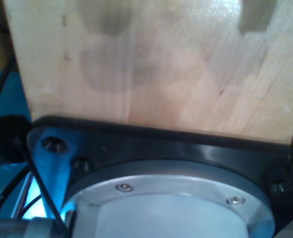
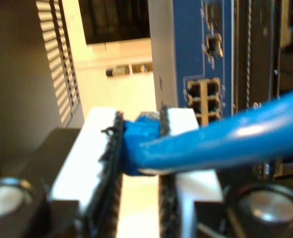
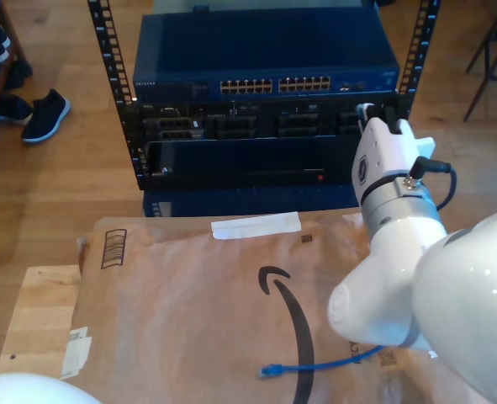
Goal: Grab the cable and plug it in
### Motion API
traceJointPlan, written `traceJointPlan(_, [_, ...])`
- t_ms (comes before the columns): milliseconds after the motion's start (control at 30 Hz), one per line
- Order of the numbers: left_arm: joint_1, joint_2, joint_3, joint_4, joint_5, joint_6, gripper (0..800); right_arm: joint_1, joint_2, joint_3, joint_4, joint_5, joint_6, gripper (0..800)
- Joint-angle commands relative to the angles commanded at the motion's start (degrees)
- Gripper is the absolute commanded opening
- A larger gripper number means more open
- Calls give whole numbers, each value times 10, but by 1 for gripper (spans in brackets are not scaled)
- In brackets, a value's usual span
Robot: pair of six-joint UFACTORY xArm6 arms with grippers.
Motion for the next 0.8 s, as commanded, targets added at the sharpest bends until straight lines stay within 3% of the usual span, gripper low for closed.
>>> traceJointPlan(100, [0, -1, -1, 0, 0, 0, 800, -23, 42, -19, -31, -30, 16, 0])
traceJointPlan(567, [0, 0, 0, 0, 0, 0, 800, -17, 127, -67, -29, -113, 20, 0])
traceJointPlan(700, [0, 0, 0, 0, 0, 0, 800, 0, 139, -89, -18, -113, 19, 0])
traceJointPlan(800, [0, 0, 0, 0, -1, 0, 800, 18, 159, -113, 25, -113, 18, 0])
